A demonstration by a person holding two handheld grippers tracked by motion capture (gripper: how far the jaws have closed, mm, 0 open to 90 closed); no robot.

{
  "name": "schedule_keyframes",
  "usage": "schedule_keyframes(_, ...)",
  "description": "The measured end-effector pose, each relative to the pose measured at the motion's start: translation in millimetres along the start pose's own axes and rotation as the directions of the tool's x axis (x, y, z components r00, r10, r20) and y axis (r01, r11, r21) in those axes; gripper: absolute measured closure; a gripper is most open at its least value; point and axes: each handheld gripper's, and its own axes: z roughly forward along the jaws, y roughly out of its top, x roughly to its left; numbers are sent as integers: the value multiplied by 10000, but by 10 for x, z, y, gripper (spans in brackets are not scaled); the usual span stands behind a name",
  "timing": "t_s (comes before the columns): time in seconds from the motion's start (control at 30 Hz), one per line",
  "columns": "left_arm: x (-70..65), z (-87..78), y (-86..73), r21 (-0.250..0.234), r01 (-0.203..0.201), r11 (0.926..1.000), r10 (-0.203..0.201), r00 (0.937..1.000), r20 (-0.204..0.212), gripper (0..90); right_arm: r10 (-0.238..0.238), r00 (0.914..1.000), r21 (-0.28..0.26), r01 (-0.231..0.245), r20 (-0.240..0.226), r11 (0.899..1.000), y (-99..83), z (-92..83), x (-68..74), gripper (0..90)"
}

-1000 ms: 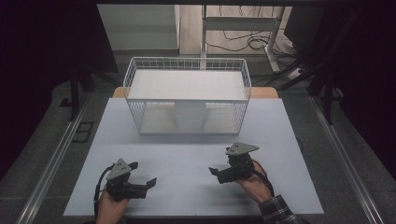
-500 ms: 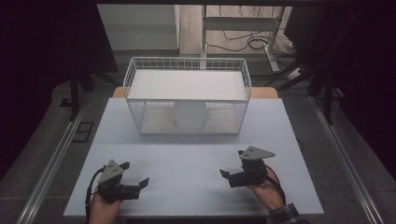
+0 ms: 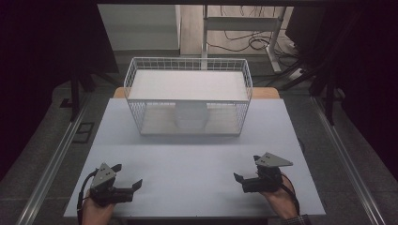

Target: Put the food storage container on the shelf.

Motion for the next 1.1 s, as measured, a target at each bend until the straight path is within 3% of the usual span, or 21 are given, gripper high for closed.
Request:
schedule_keyframes(0.2, 17, -41, -27, -12, 86, 10000, -86, 9999, -59, 29, 314, 9990, 3, -315, 312, 9995, -96, -126, -44, 2)
schedule_keyframes(0.53, 38, -75, -93, 8, 467, 9989, -467, 9986, 248, 10, 870, 9922, 159, -888, 898, 9959, -308, -323, -96, 0)
schedule_keyframes(0.87, 31, -58, -172, 526, 418, 9977, -443, 9979, 472, 3, 881, 9918, 827, -958, 927, 9920, -446, -361, -81, 0)
schedule_keyframes(1.0, 41, -65, -177, 469, 508, 9976, -531, 9973, 502, 1, 853, 9930, 1287, -954, 822, 9871, -482, -334, -66, 0)
schedule_keyframes(1.1, 44, -62, -181, 488, 577, 9971, -602, 9969, 505, 1, 831, 9931, 1317, -936, 830, 9869, -481, -335, -61, 0)
